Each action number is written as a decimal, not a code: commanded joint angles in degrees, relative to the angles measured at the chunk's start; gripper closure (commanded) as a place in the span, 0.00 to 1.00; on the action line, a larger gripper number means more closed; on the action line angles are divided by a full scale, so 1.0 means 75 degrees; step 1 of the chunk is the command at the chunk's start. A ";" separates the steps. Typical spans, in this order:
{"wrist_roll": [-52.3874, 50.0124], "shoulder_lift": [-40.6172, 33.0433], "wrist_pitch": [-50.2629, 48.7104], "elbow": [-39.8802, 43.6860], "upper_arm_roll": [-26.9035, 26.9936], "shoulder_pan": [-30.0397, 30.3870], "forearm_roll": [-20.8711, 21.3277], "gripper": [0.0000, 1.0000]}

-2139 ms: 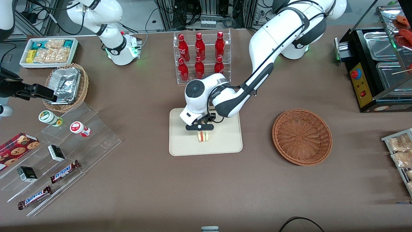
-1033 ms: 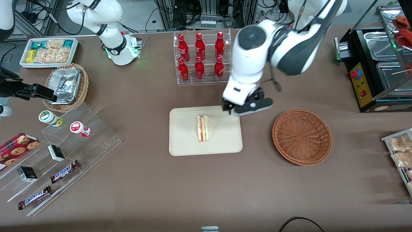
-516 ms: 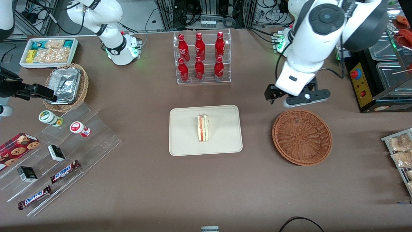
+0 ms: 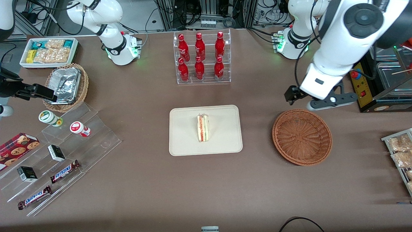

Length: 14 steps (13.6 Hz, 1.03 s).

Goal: Place sandwich from basket to tray

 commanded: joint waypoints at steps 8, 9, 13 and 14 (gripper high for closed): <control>0.2168 -0.0982 -0.0643 -0.0399 0.1880 -0.0338 -0.0158 0.00; 0.2110 -0.0971 -0.0655 -0.0365 0.1950 -0.0338 -0.0158 0.00; 0.2156 -0.0820 -0.0620 -0.0213 0.2232 -0.0350 -0.0169 0.00; 0.2168 -0.0761 -0.0550 -0.0177 0.2279 -0.0350 -0.0169 0.00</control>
